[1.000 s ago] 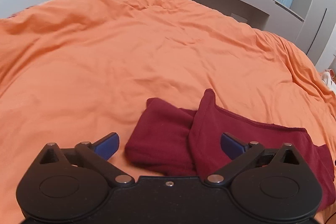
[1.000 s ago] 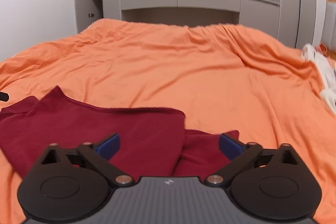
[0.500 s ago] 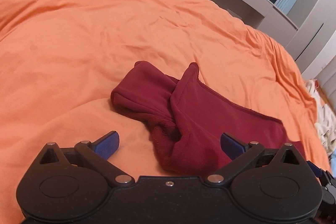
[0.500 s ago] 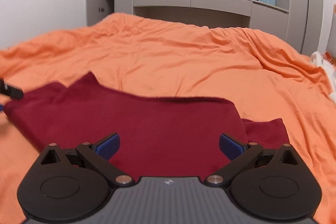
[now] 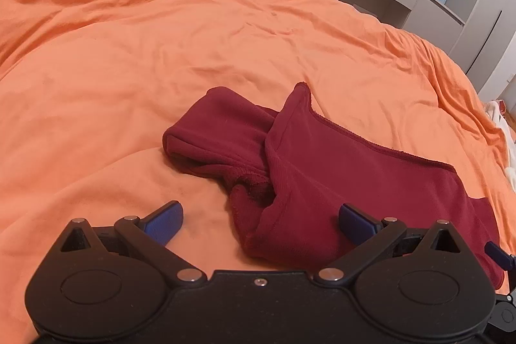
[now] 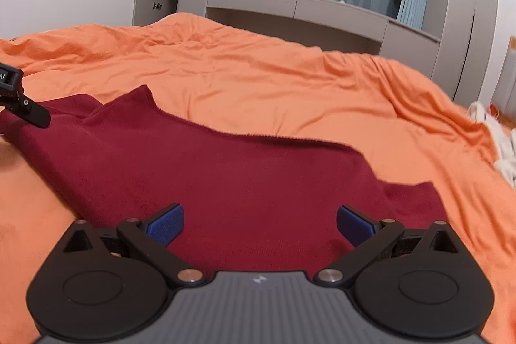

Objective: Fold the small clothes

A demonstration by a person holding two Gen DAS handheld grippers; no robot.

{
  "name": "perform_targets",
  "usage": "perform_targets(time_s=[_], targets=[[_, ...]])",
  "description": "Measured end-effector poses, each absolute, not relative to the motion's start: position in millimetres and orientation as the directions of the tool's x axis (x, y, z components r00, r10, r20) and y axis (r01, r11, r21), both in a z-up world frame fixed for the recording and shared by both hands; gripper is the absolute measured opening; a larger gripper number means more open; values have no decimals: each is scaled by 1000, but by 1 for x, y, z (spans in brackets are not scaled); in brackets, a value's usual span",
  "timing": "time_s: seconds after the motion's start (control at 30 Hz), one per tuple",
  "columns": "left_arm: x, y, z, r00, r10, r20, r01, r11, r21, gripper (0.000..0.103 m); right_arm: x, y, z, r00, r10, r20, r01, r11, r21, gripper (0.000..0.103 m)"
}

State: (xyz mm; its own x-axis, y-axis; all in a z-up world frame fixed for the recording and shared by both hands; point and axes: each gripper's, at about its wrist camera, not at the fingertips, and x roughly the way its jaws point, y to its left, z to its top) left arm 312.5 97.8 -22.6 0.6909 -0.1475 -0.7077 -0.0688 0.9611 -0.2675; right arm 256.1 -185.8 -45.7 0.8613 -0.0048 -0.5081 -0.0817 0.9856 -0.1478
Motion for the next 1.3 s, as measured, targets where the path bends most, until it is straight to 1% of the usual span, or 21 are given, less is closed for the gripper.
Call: perform_targets(time_s=[0.33,0.73,0.83,0.9,1.03,1.13,1.3], targets=[[312,97,-23,691,-147,-707,-69,961,-268,103,255,-182,-52,857,-11,-515,-85,983,-163,103],[312,97,-23,693,-149,-705,-70,960,-272,103,256,-184,-53,848,-2,-530,-91,985,-149,103],[313,99,-24,696,-165,-699,-65,955,-290,102,259,-186,-52,839,10,-545,-97,987,-131,103],[315,101,-23,702,-191,-686,-62,943,-326,101,264,-189,-50,823,26,-567,-103,989,-104,103],[327,107,-25,702,-211,-680,-80,926,-370,95,273,-196,-47,793,51,-607,-94,995,-40,103],[338,109,-31,691,-201,-694,-103,923,-370,90,275,-198,-47,781,53,-622,-83,996,-19,103],[348,109,-37,682,-192,-706,-109,928,-357,86,277,-195,-47,776,41,-629,-77,997,-31,103]])
